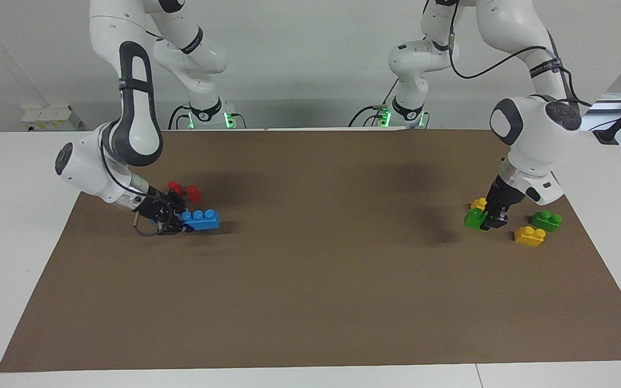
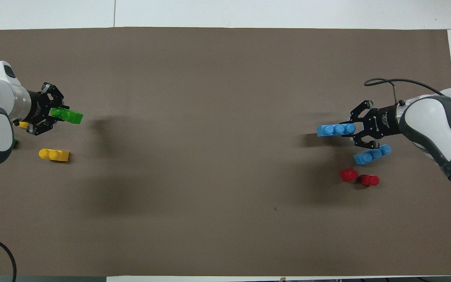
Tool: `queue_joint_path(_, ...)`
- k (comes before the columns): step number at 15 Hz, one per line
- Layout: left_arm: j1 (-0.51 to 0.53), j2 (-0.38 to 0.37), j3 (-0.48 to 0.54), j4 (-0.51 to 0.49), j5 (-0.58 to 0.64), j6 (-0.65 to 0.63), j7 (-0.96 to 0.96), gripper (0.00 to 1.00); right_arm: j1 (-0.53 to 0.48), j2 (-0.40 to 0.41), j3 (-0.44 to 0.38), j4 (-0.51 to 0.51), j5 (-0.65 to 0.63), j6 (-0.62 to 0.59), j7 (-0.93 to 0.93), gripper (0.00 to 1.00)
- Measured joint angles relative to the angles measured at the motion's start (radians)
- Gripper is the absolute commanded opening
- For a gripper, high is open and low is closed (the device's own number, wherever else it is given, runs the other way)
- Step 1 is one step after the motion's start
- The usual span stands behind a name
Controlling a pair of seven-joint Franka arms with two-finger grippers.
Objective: Remove green block with left arm and hold with right
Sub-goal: 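Carry the green brick with the left gripper while the right gripper carries blue, then lower the green brick with the left gripper while the right gripper lowers blue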
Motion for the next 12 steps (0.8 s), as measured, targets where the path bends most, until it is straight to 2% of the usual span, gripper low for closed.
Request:
queue_joint_path(9,0.041,0.176,0.0,0.085,0.044,0.062,0.023,0.0,-0.041,0.051,0.002,-0.016,0.0,0.05,-0.101,0.02)
queue_joint_path(10,0.042,0.189,0.0,0.095,0.051,0.062,0.025,0.0,-0.041,0.051,0.002,-0.02,0.0,0.056,-0.102,0.08)
queue_joint_path(11,0.043,0.199,0.0,0.102,0.054,0.062,0.028,0.0,-0.041,0.051,0.002,-0.024,0.0,0.062,-0.102,0.29)
queue_joint_path(12,0.043,0.203,0.0,0.106,0.055,0.062,0.032,0.0,-0.041,0.051,0.002,-0.026,0.0,0.073,-0.102,0.62)
